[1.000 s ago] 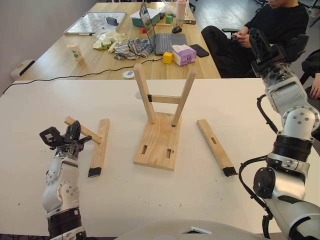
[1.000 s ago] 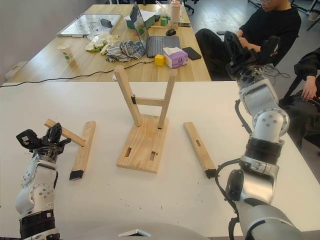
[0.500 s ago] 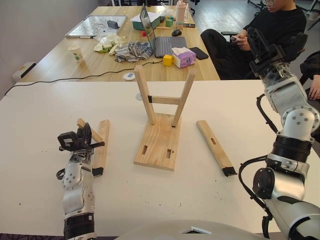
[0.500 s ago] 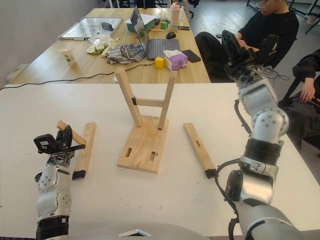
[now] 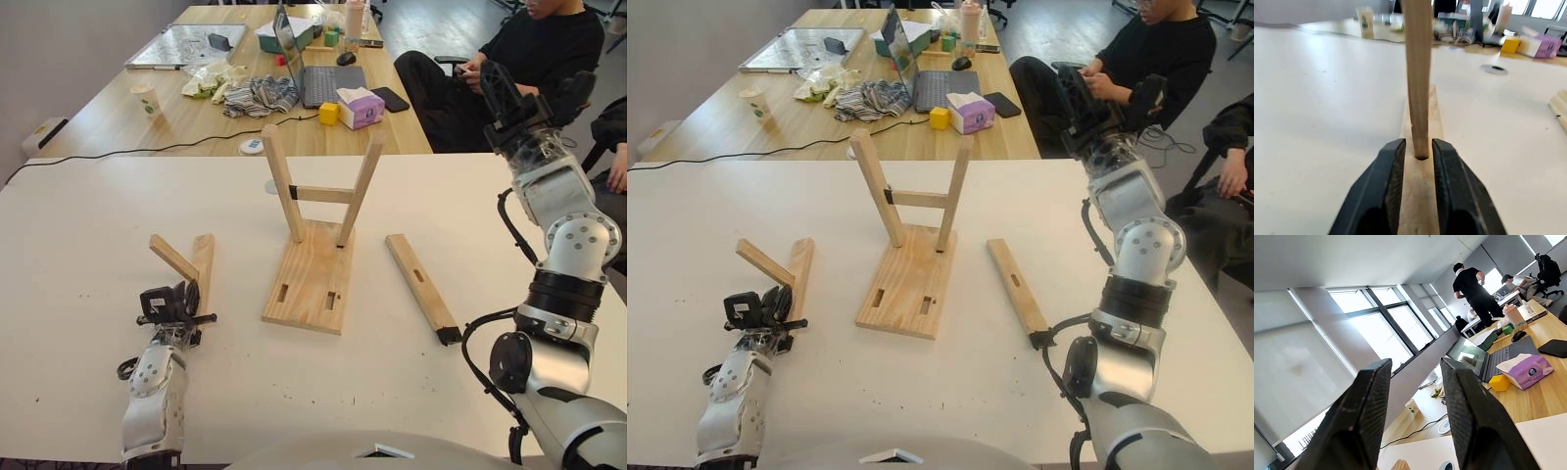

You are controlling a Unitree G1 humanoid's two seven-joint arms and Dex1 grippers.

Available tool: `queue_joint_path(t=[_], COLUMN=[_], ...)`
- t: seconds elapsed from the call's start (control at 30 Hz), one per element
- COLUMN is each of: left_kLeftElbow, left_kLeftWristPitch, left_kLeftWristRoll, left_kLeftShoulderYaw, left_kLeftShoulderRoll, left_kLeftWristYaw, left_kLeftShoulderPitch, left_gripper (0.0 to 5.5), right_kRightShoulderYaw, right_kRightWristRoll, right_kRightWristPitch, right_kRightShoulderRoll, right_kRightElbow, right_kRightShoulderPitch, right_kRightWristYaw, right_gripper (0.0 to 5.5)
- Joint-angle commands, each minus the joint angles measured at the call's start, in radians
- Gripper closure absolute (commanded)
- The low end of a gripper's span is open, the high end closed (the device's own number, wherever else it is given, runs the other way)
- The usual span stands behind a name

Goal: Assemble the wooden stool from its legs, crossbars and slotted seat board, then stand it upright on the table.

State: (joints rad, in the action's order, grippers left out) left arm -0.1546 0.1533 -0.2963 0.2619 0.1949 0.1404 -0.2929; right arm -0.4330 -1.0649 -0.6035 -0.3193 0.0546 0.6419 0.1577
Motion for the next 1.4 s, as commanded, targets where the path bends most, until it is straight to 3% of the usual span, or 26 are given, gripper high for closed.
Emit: queue_joint_path(t=[0.03, 0.2, 0.43, 0.57, 0.73, 1.1, 1.2, 1.33, 1.4], left_kLeftElbow=[-0.124, -0.262, -0.316, -0.320, -0.314, -0.342, -0.341, -0.320, -0.323], left_kLeftWristPitch=[0.149, 0.346, 0.380, 0.500, 0.575, 0.657, 0.635, 0.583, 0.497], left_kLeftWristRoll=[-0.042, -0.096, -0.066, -0.037, -0.040, -0.031, -0.002, 0.027, -0.008], left_kLeftShoulderYaw=[-0.004, -0.010, 0.027, 0.009, 0.008, 0.006, 0.004, 0.011, 0.071], left_kLeftShoulderRoll=[0.034, 0.008, 0.002, 0.019, -0.008, -0.047, -0.037, -0.036, -0.001], left_kLeftWristYaw=[0.012, -0.030, -0.094, -0.135, -0.140, -0.158, -0.162, -0.153, -0.113], left_kLeftShoulderPitch=[-0.018, -0.072, -0.077, -0.076, -0.084, -0.084, -0.074, -0.063, 0.050], left_gripper=[3.93, 3.16, 2.12, 1.52, 1.52, 2.92, 3.43, 3.49, 3.49], right_kRightShoulderYaw=[-0.051, -0.057, -0.051, -0.051, -0.044, -0.053, -0.055, -0.062, -0.054], right_kRightWristRoll=[-0.038, -0.039, -0.036, -0.034, -0.025, -0.023, -0.019, -0.034, -0.011], right_kRightWristPitch=[-0.008, 0.002, -0.002, -0.002, -0.001, 0.028, 0.027, 0.013, 0.032], right_kRightShoulderRoll=[0.015, 0.028, 0.021, 0.020, 0.016, 0.025, 0.027, 0.026, 0.003], right_kRightElbow=[-0.051, -0.090, -0.089, -0.082, -0.069, -0.051, -0.047, -0.040, -0.056], right_kRightShoulderPitch=[-0.041, -0.078, -0.086, -0.085, -0.078, -0.062, -0.056, -0.045, -0.039], right_kRightWristYaw=[-0.048, -0.075, -0.073, -0.071, -0.062, -0.061, -0.061, -0.063, -0.021], right_gripper=[3.69, 3.69, 3.69, 3.69, 3.69, 3.69, 3.69, 3.69, 3.69])
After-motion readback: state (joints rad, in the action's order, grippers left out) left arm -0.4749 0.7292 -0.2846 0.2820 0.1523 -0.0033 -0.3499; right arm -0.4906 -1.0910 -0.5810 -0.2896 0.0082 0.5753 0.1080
